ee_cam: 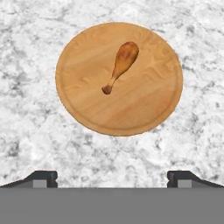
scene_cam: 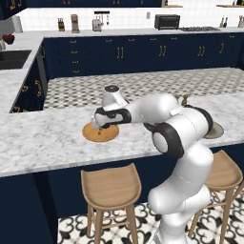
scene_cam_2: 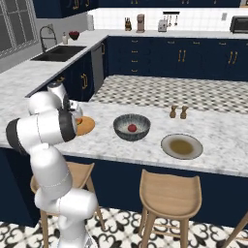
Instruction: Pick the chicken drumstick and tomato from their plates and place them in the bowl. Then put the bowl in the fridge.
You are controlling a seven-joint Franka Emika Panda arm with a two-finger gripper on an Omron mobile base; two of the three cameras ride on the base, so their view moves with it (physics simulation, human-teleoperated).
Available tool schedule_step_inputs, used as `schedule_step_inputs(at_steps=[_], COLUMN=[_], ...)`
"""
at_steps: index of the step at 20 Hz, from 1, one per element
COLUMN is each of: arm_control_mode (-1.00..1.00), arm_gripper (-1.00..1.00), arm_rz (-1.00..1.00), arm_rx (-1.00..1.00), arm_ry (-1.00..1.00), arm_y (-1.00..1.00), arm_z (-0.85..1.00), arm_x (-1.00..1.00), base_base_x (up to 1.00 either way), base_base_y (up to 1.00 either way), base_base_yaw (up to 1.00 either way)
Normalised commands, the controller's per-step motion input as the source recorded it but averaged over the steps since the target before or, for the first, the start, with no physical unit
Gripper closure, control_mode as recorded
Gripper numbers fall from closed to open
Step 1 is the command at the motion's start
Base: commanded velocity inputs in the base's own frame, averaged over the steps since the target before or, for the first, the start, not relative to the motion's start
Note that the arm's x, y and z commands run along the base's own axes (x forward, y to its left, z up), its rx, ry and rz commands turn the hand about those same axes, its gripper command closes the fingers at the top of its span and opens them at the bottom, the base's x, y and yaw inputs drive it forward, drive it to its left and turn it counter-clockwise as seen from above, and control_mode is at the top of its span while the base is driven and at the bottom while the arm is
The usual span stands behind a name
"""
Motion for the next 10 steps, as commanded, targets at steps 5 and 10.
schedule_step_inputs(at_steps=[5,10], arm_control_mode=[-1.0,-1.0], arm_gripper=[-1.0,-1.0], arm_rz=[-0.07,-0.18], arm_rx=[0.0,0.02], arm_ry=[-0.03,0.0], arm_y=[0.09,0.02], arm_z=[0.0,-0.18], arm_x=[0.41,0.34], base_base_x=[0.0,0.0], base_base_y=[0.0,0.0], base_base_yaw=[0.0,0.0])
